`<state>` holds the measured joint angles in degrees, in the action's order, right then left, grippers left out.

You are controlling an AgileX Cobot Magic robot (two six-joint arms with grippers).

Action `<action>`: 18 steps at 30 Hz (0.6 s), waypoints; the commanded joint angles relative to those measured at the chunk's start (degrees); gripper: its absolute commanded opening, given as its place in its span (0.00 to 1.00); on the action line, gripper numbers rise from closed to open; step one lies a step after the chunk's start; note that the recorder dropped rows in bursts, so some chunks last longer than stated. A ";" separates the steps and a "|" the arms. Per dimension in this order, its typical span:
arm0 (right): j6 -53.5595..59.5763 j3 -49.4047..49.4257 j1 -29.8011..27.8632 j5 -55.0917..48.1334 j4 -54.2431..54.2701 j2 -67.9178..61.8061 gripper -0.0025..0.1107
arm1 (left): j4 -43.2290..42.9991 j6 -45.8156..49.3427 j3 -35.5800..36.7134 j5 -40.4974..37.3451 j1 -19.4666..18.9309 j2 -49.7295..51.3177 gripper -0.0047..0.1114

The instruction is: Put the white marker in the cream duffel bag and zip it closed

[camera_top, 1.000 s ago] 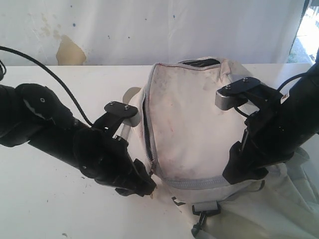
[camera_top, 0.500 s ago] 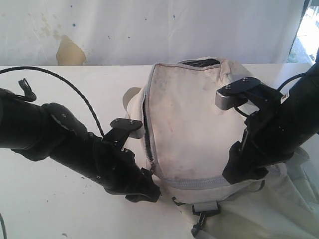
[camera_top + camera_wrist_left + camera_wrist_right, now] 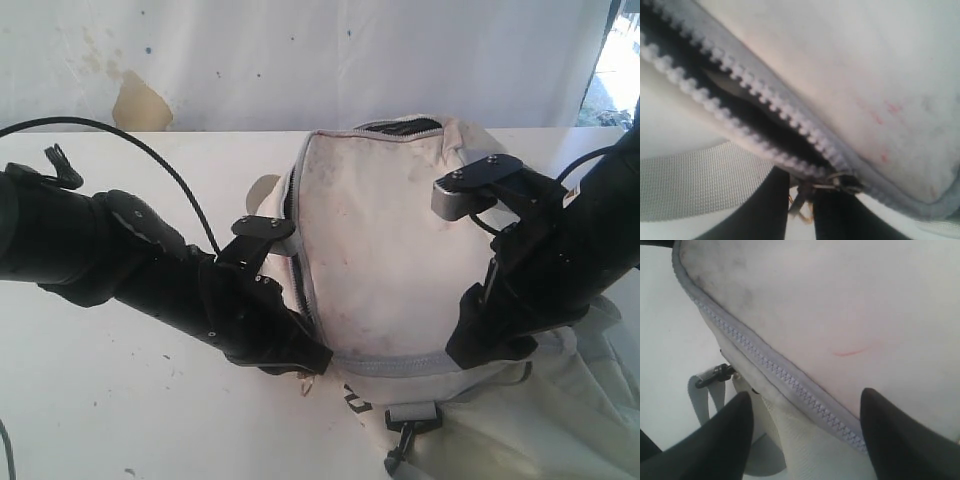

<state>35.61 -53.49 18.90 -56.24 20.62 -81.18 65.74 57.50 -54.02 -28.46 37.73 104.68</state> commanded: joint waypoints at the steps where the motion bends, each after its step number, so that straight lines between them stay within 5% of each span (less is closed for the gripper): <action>1: 0.65 0.32 -0.02 0.24 -0.09 0.40 0.54 | -0.30 0.14 -0.31 0.22 0.20 -0.01 0.05; 10: 0.65 0.32 -0.02 0.89 0.01 0.40 0.54 | -2.29 -1.00 -0.31 -7.69 0.20 -3.00 0.04; 18: 0.65 0.32 -0.02 1.49 0.14 0.40 0.54 | -17.83 -9.47 -0.40 -14.88 0.20 -8.51 0.04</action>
<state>35.61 -53.49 18.90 -55.16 20.62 -81.18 54.17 51.55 -54.11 -41.07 37.73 98.55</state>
